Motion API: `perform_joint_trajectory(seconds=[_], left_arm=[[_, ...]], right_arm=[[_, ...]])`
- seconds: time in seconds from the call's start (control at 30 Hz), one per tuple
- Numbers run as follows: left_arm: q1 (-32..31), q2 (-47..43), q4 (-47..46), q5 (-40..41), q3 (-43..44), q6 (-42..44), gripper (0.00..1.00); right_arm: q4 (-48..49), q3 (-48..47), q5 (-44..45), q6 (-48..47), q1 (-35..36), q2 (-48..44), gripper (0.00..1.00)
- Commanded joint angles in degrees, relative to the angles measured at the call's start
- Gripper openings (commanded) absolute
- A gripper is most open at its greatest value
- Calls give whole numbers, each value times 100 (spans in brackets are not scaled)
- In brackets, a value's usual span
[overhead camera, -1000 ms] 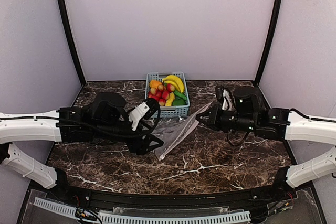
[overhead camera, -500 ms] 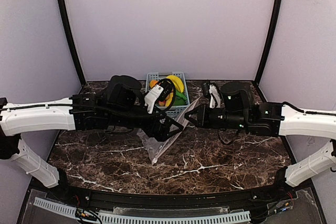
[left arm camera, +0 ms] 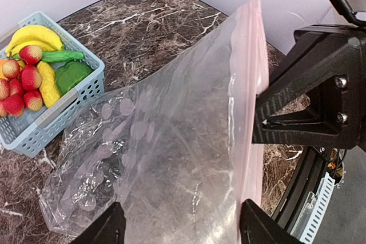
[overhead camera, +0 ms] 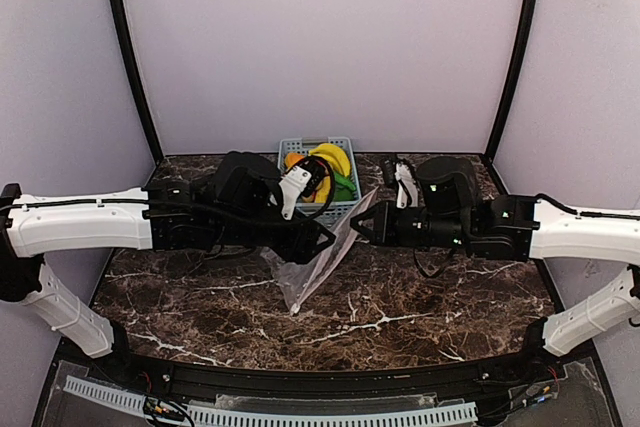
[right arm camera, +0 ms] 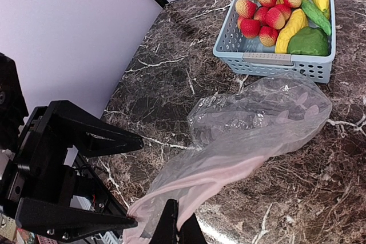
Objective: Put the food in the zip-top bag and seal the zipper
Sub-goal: Adjust the zipper food storage bag at the center of the board.
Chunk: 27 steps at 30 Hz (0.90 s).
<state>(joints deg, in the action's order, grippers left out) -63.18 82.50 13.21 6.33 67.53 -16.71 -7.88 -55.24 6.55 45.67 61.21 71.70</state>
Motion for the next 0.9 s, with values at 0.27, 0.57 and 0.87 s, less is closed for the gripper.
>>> perform_joint_trajectory(seconds=[0.27,0.57,0.87], left_arm=[[-15,83,163,98,187,279,45],[-17,488,209,-113,469,336,47],[-13,561,569,812,595,343,27]], right_arm=[[-292,-199,235,-41,80,114,0],[-512,-379,393,-58,141,271,0],[-651,-316,615,51,146,201,0]])
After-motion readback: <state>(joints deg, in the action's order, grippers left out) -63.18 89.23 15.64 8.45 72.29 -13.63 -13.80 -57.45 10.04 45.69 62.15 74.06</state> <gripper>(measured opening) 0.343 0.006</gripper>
